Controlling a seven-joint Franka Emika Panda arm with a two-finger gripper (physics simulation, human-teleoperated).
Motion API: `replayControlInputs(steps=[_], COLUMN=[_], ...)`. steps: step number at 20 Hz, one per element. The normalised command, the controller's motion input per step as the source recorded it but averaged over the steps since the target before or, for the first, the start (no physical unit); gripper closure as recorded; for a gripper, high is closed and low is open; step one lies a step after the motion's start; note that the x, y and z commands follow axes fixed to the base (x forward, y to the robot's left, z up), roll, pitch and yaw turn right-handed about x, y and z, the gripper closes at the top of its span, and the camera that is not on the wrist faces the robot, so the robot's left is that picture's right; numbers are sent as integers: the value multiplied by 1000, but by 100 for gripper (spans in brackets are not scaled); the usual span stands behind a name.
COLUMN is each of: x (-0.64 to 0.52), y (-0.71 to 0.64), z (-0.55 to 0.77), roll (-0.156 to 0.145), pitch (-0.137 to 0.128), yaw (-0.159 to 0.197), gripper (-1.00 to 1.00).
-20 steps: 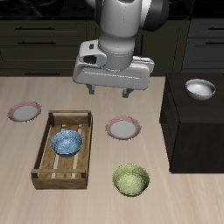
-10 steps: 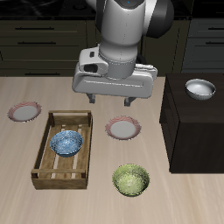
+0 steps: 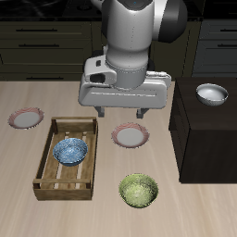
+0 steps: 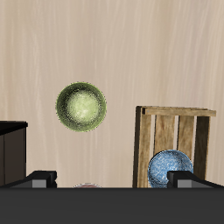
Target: Stack the green bowl on the blue bowl
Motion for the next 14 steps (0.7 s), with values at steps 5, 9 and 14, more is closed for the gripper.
replayControlInputs(steps=[5,9,14], x=[323,257,224], y=[-50,15,45], z=[57,-5,-64], roll=[25,20,32], pitch=[-2,-7,22], yaw=[-21,6,-16], gripper=[-100,-100,-100])
